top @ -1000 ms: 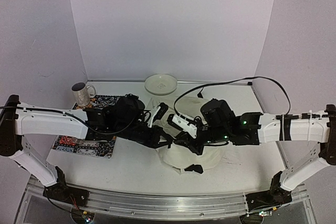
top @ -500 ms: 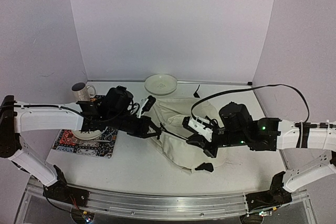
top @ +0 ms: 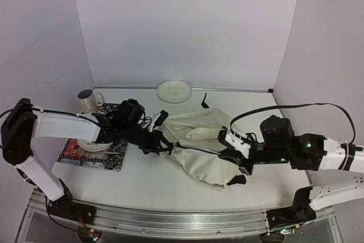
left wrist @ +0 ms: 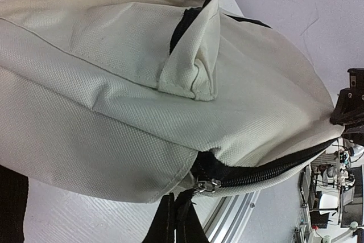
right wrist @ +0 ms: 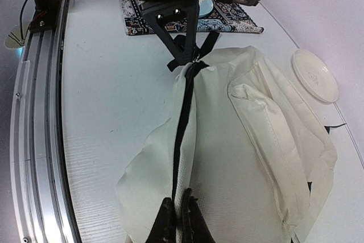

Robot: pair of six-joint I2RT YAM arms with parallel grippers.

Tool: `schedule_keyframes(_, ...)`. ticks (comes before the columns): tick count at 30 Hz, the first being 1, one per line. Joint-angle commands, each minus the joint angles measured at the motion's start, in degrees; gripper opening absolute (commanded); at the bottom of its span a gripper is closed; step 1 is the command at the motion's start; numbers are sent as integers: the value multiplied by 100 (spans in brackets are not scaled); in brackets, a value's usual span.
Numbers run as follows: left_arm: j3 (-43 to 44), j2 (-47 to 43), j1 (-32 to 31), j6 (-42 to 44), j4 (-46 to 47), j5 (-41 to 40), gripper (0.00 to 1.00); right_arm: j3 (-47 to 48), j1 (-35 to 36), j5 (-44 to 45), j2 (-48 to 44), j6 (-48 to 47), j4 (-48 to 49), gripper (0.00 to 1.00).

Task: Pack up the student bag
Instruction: Zip the largest pocket of the bag in the student bag, then place the student bag at the center of the board.

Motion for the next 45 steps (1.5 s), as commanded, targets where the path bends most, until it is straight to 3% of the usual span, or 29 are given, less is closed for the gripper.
schedule_keyframes(1, -75, 393, 839, 128, -849, -1971, 0, 97, 4, -93, -850, 91, -258, 0)
schedule_keyframes(6, -59, 607, 842, 206, -792, -2057, 0, 212, 4, -717, -541, 241, -175, 0)
schedule_keyframes(10, -376, -12, 842, 272, -494, -2211, 1, 645, 7, -1582, 441, 377, 49, 0)
schedule_keyframes(14, -638, -627, 842, 311, -370, -2359, 12, 1433, 13, -2194, 1582, 558, 87, 2)
schedule_keyframes(18, -873, -1171, 847, 216, -327, -2765, 38, 2239, 5, -1789, 2365, 744, 54, 36)
schedule_keyframes(23, -810, -1765, 951, 166, -565, -3247, 67, 3036, -88, -1146, 2836, 775, -179, 67)
schedule_keyframes(26, -729, -1988, 1206, 170, -758, -3421, 79, 3385, -384, -630, 3055, 1020, -200, 78)
schedule_keyframes(29, -722, -2289, 1653, 106, -932, -3444, 86, 3556, -1107, -417, 3241, 1522, -213, 82)
schedule_keyframes(33, -807, -2834, 2185, 26, -1112, -3619, 99, 3372, -2087, 95, 3228, 2171, -86, 87)
schedule_keyframes(39, -1109, -3858, 3076, -341, -1338, -4101, 100, 2380, -3477, 848, 2354, 3021, 419, 91)
schedule_keyframes(45, -1131, -4888, 3169, -460, -1677, -4816, 100, 1121, -3966, 1944, 757, 3320, 891, 95)
